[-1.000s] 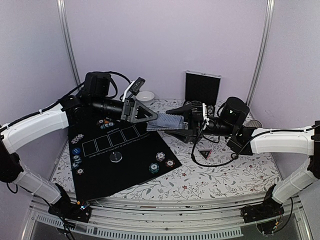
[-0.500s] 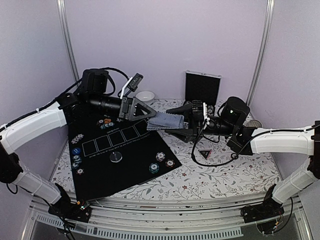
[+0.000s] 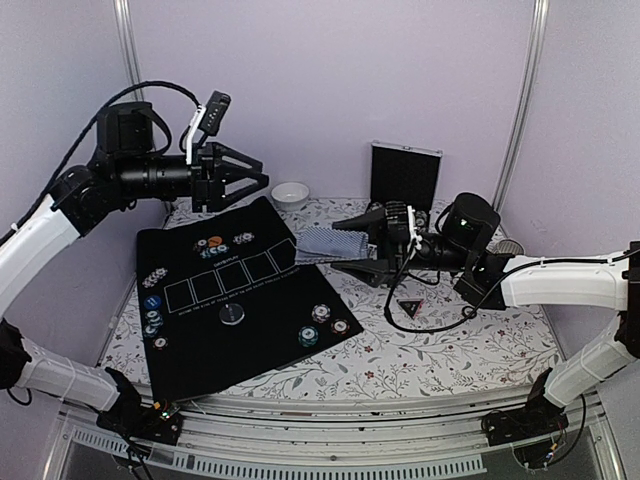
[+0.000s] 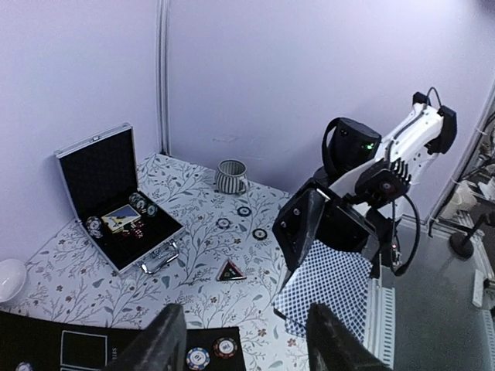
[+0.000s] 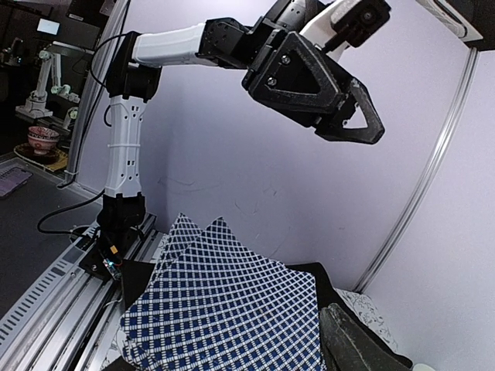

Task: Distribute texas hold em gaming equipment
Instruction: Pick up the poker card from the face-down deck piles.

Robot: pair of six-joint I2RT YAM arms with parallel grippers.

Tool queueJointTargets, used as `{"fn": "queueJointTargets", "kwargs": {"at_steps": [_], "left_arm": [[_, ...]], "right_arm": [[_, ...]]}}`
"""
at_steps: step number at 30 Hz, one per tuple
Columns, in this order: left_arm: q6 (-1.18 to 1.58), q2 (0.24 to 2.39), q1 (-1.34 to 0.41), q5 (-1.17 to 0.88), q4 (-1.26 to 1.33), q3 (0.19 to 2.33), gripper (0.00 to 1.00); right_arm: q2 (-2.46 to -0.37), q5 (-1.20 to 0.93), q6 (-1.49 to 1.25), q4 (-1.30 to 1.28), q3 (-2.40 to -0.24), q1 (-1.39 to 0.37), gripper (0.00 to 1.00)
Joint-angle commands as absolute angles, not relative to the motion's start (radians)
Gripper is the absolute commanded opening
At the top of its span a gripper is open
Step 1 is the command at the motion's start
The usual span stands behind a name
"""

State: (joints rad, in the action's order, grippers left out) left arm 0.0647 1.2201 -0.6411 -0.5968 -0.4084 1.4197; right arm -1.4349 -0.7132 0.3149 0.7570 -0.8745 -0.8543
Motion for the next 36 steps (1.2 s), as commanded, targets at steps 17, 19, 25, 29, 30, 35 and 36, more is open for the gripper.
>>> {"fn": "queueJointTargets", "kwargs": {"at_steps": [17, 19, 25, 29, 30, 35, 36], "left_arm": [[-0.824, 1.163, -0.922, -0.426, -0.594, 1.324, 0.32], [-0.838, 1.172, -0.937, -0.414, -0.594, 1.325, 0.32], [-0.860, 1.206, -0.965, -0.385, -0.614, 1.337, 0.31], [-0.861, 1.202, -0.969, -0.364, -0.588, 1.327, 0.29], [-0.858, 1.205, -0.974, -0.367, -0.588, 1.328, 0.29], [-0.863, 1.212, -0.985, -0.324, -0.568, 1.321, 0.27], [-0.865, 1.212, -0.987, -0.323, -0.564, 1.317, 0.26]], "right_arm": [[-1.404, -0.782, 0.307, 0.730, -0.896, -0.847, 0.59], [-1.404, -0.784, 0.310, 0.730, -0.896, -0.847, 0.59], [-1.403, -0.785, 0.314, 0.729, -0.894, -0.848, 0.59], [-1.404, -0.788, 0.316, 0.731, -0.894, -0.847, 0.59], [-1.404, -0.787, 0.315, 0.732, -0.894, -0.848, 0.59], [-1.405, -0.789, 0.317, 0.732, -0.897, -0.848, 0.59], [-1.404, -0.789, 0.316, 0.732, -0.897, -0.848, 0.59]]}}
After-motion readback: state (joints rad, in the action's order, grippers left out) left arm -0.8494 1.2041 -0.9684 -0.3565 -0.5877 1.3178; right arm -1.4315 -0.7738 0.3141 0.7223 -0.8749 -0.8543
